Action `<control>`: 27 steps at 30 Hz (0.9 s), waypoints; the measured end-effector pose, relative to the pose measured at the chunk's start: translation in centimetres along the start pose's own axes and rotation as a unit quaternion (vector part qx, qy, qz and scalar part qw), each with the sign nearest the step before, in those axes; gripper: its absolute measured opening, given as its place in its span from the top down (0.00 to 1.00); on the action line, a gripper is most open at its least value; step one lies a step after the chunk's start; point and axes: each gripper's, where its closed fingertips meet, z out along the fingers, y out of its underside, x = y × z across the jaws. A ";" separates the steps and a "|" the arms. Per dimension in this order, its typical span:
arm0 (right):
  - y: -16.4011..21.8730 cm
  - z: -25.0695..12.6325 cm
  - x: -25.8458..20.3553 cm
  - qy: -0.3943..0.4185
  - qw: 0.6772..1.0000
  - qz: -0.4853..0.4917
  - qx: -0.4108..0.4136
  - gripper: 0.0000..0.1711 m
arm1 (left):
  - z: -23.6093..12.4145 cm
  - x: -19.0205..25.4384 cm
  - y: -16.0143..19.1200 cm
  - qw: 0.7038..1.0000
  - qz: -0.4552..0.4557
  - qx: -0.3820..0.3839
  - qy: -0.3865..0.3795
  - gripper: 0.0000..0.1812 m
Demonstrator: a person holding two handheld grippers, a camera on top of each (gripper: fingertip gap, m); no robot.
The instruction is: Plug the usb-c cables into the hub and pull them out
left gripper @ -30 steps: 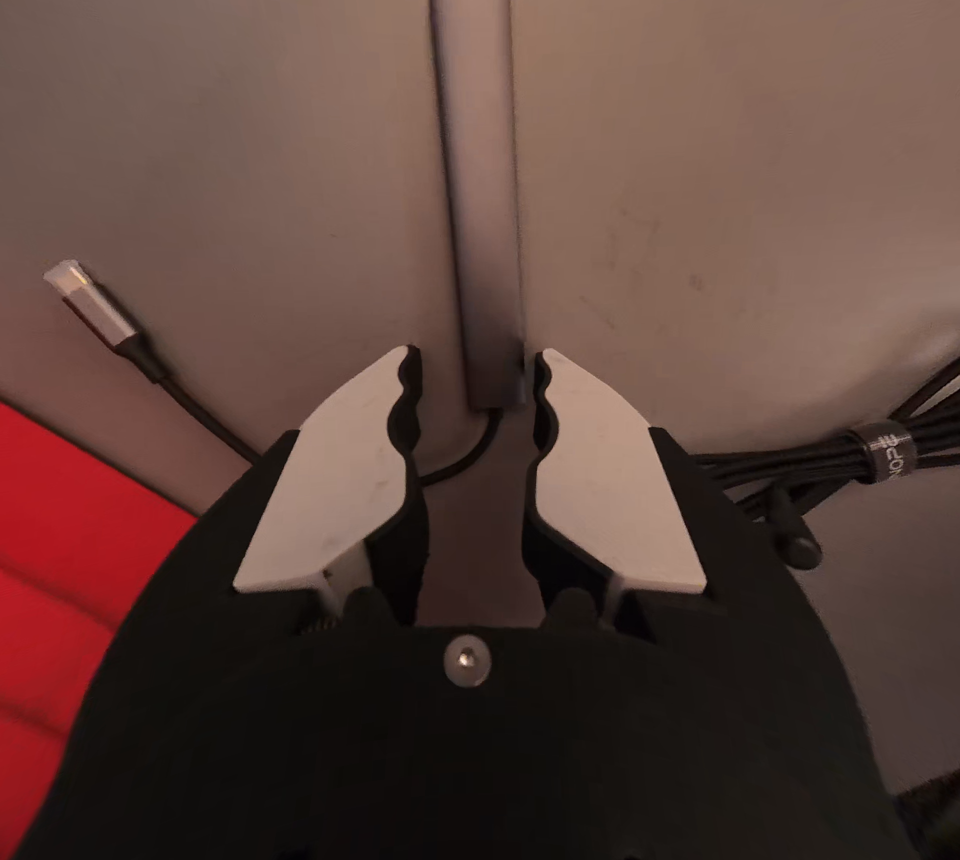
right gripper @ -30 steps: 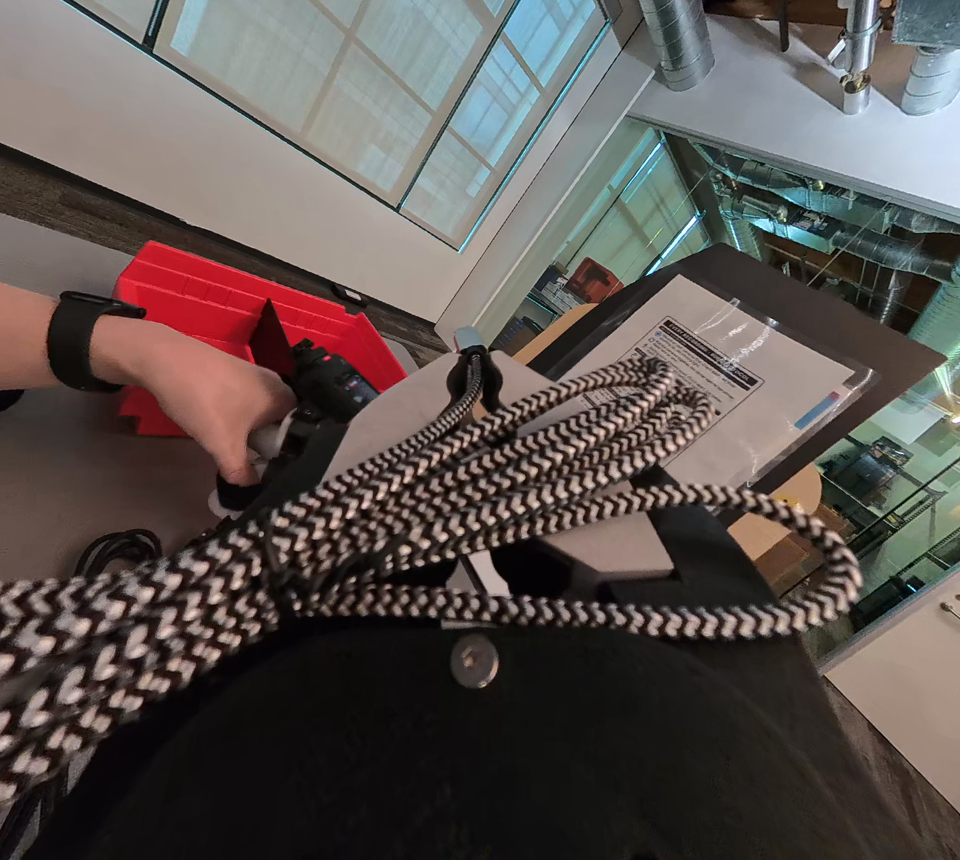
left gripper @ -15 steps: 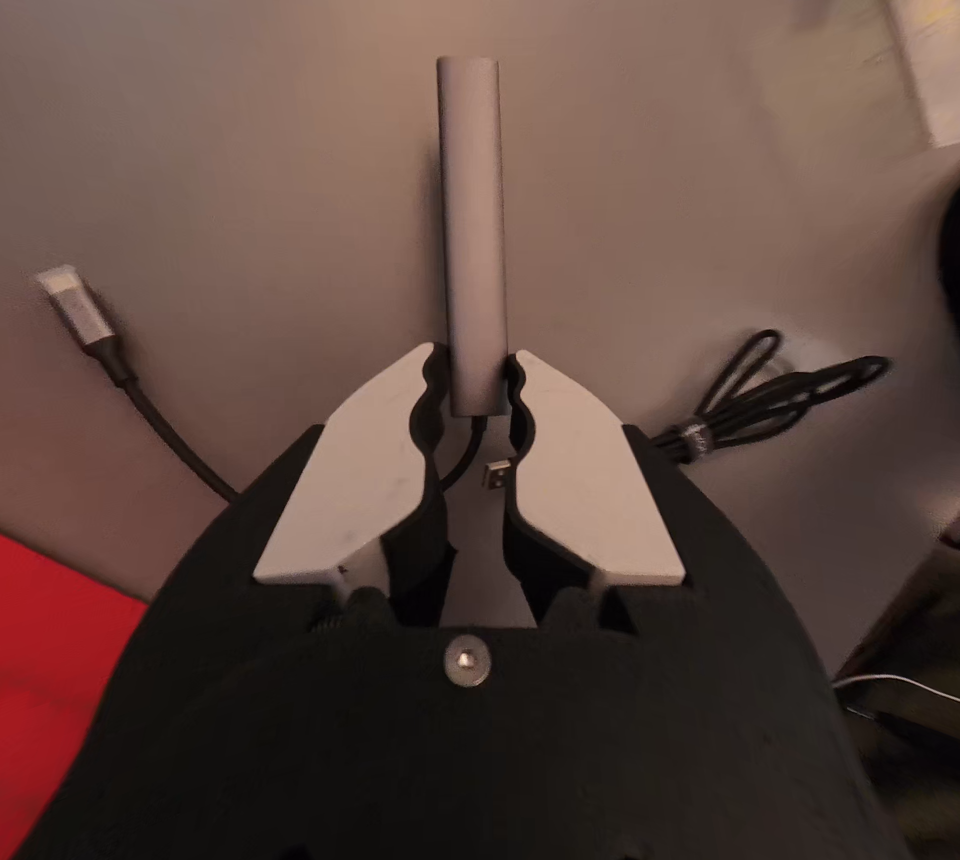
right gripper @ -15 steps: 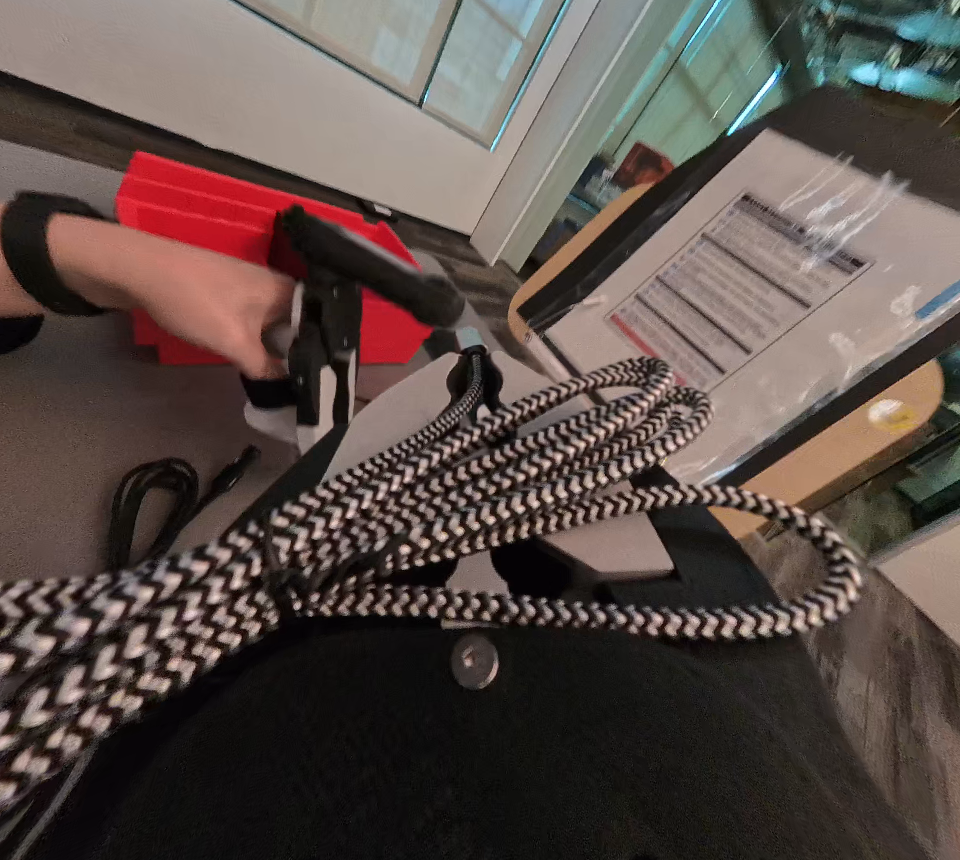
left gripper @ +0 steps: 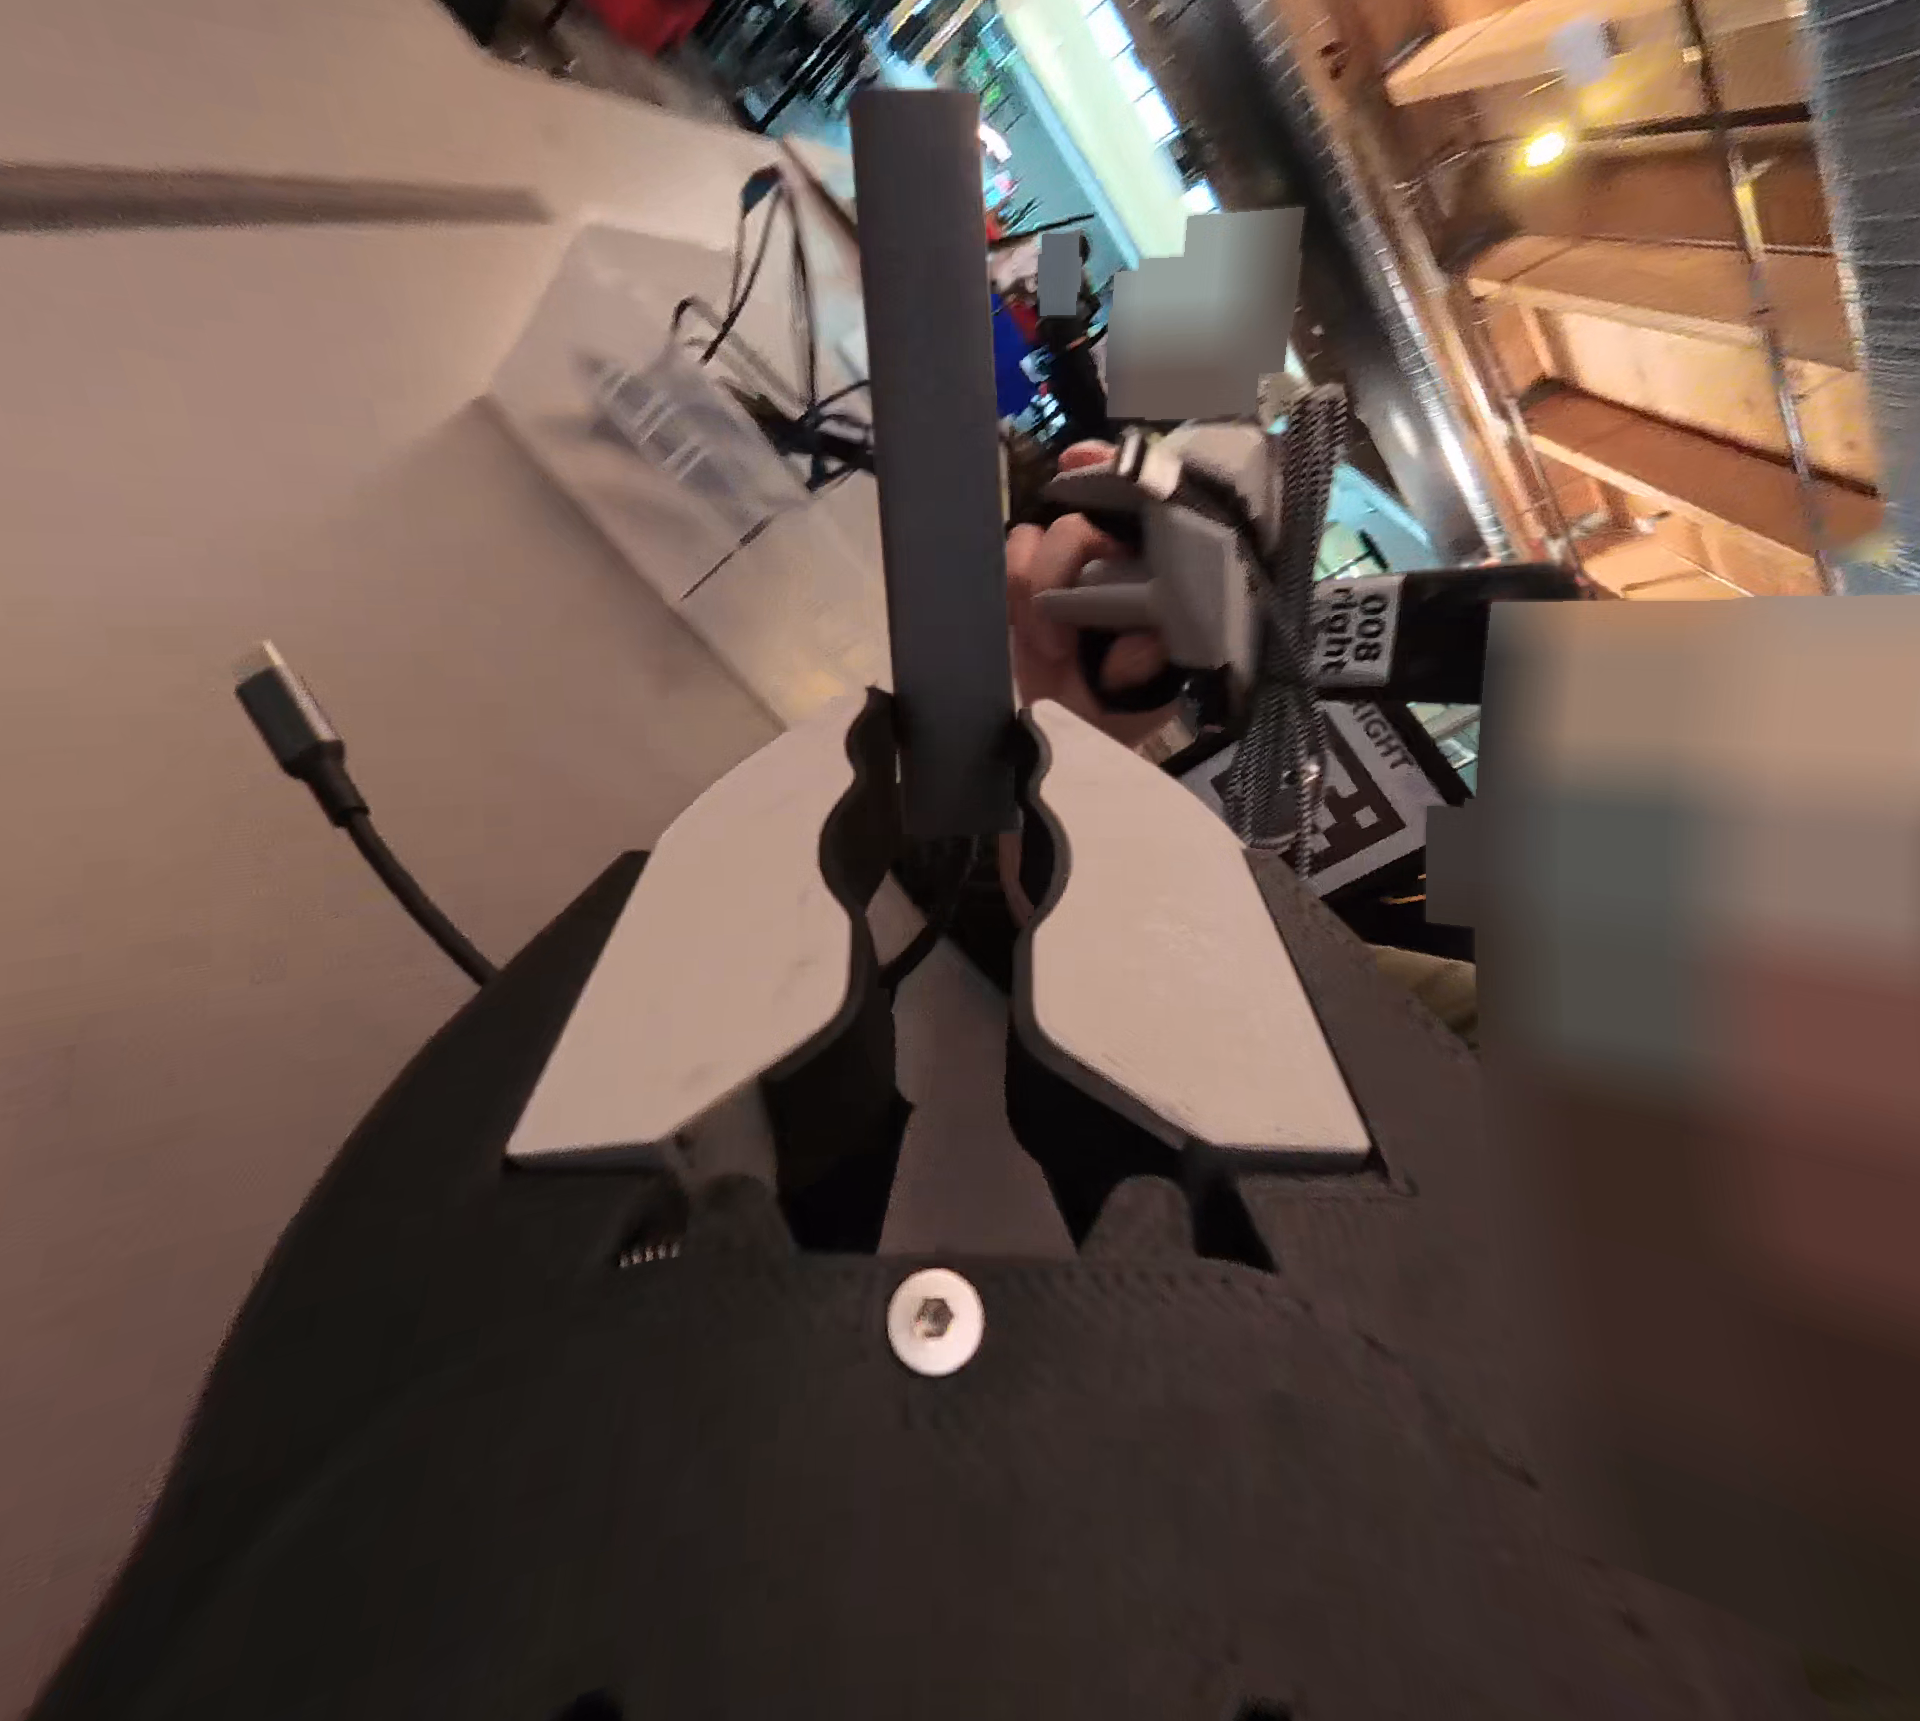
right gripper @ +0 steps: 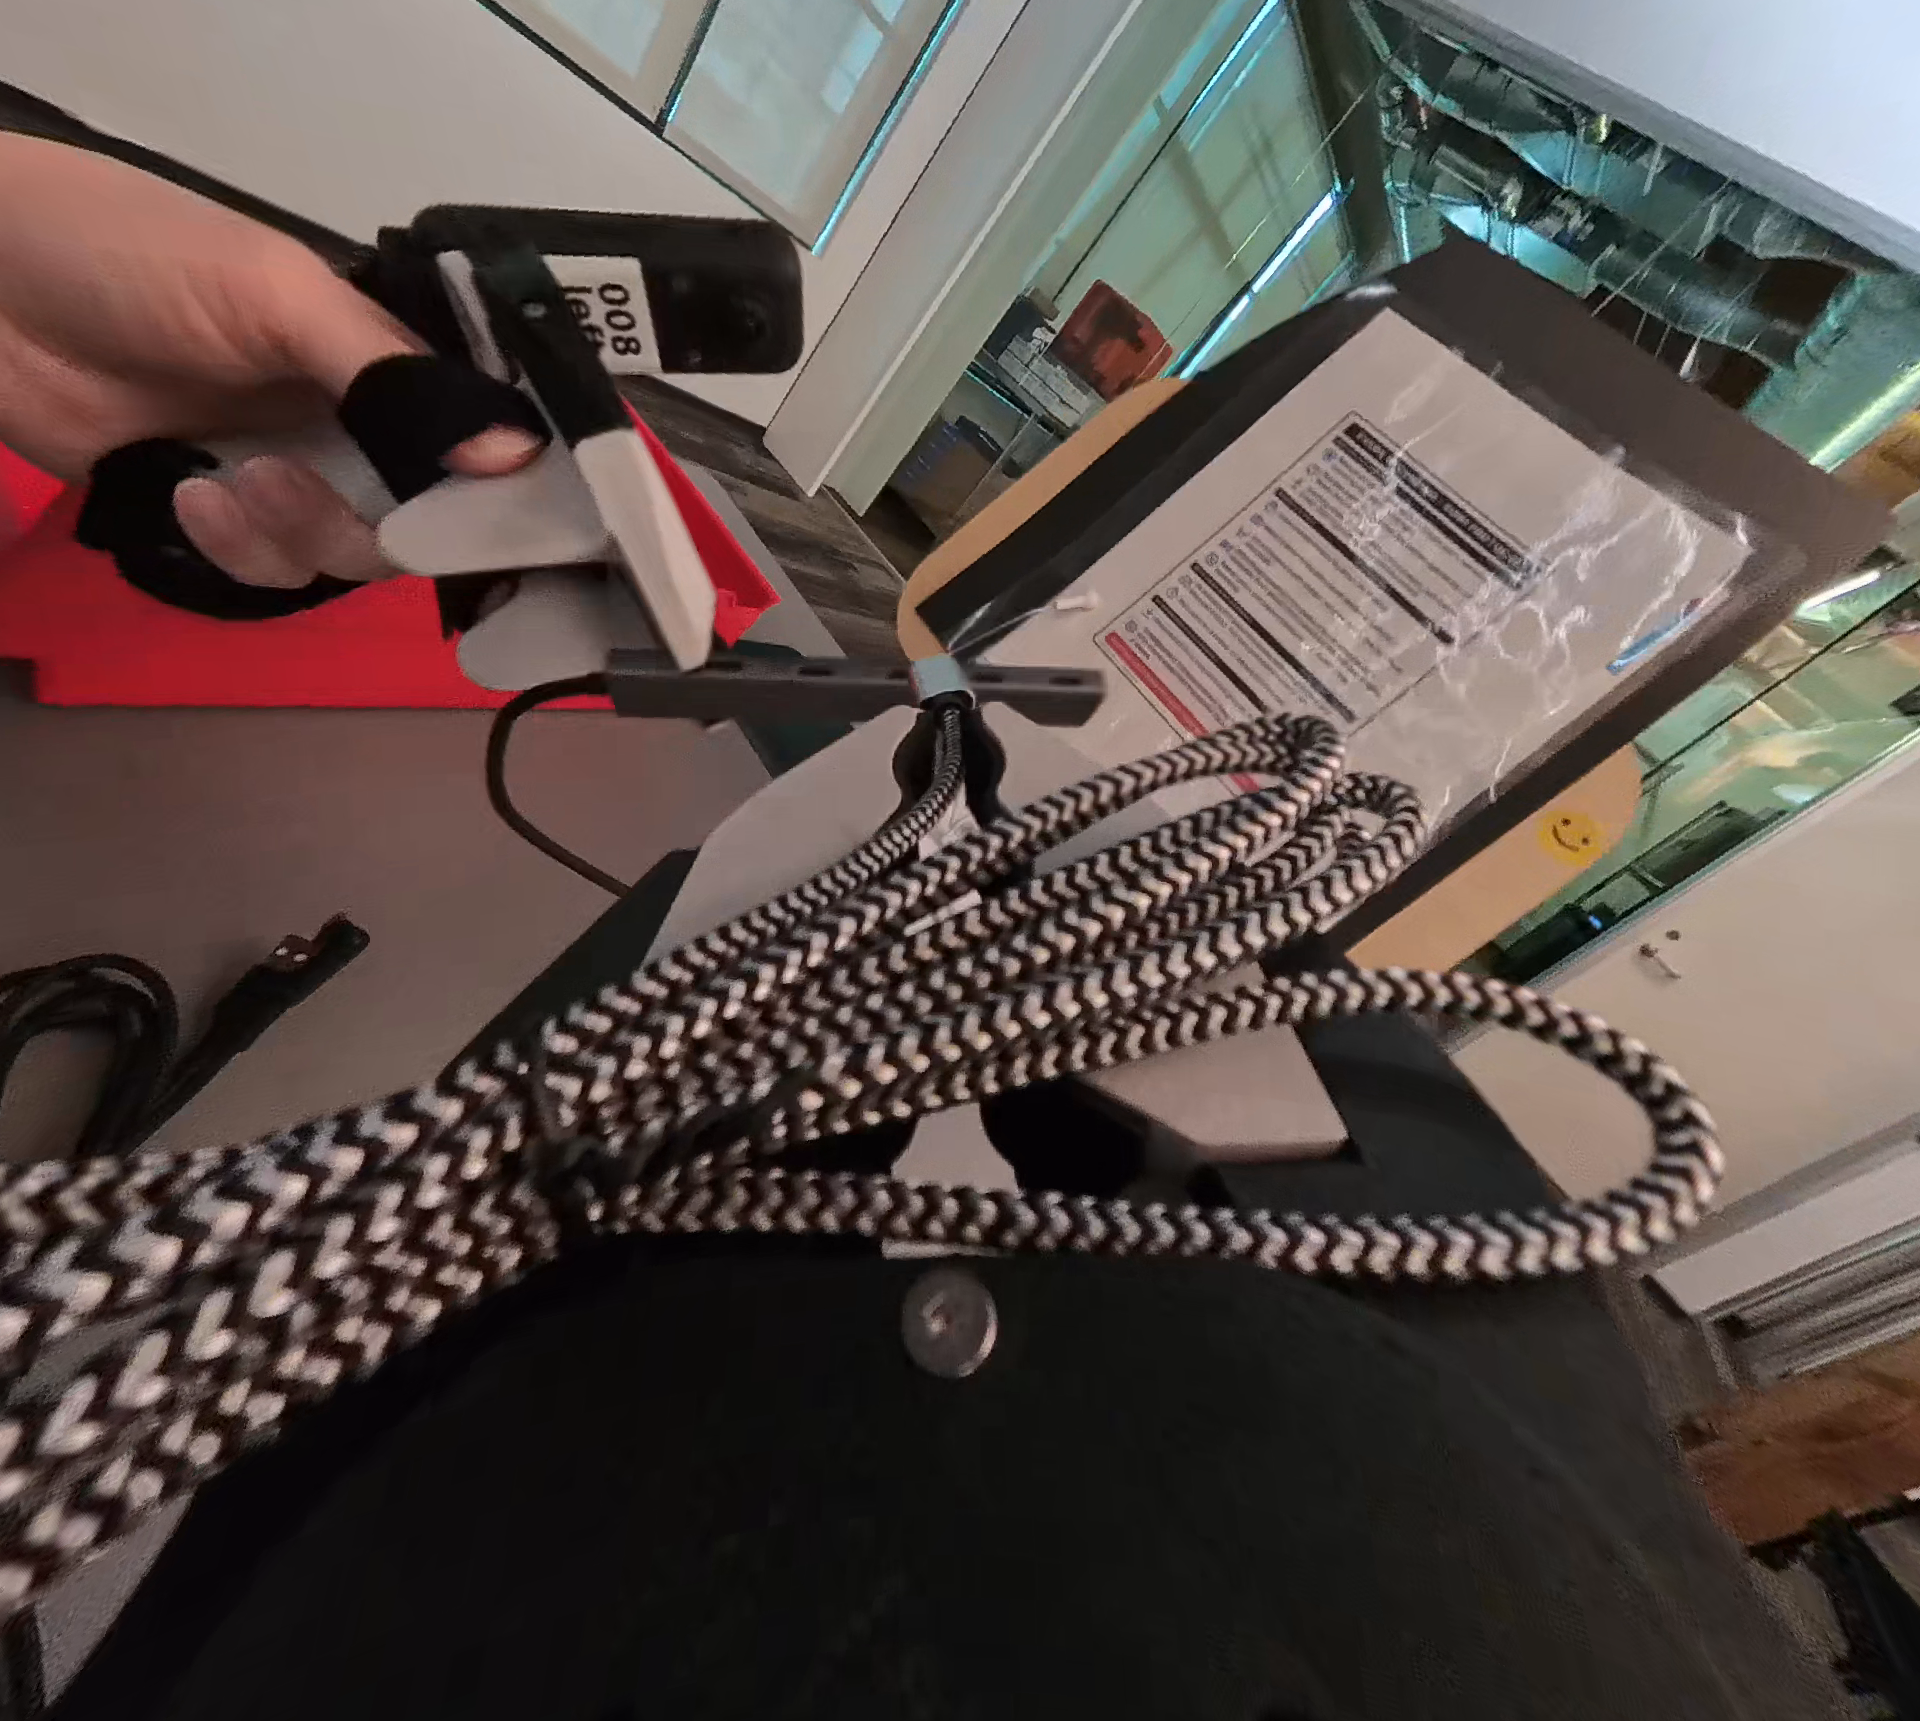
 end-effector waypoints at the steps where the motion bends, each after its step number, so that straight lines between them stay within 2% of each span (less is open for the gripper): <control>1: -0.3 0.0 -0.3 -0.003 1.000 -0.007 0.001 0.97 | 0.1 0.6 -0.3 1.000 0.014 0.010 0.010 0.88; 9: -1.9 -0.3 -1.3 -0.005 0.998 -0.061 -0.007 0.97 | 0.4 2.8 -1.7 0.990 0.129 0.057 -0.026 0.88; 14: -2.3 -0.5 -1.1 0.003 0.998 -0.059 -0.006 0.97 | 0.6 3.4 -1.9 0.979 0.183 0.068 -0.058 0.88; 27: -2.5 -0.7 -0.5 0.016 0.998 -0.058 -0.010 0.97 | 1.4 3.7 -1.5 0.970 0.221 0.068 -0.073 0.88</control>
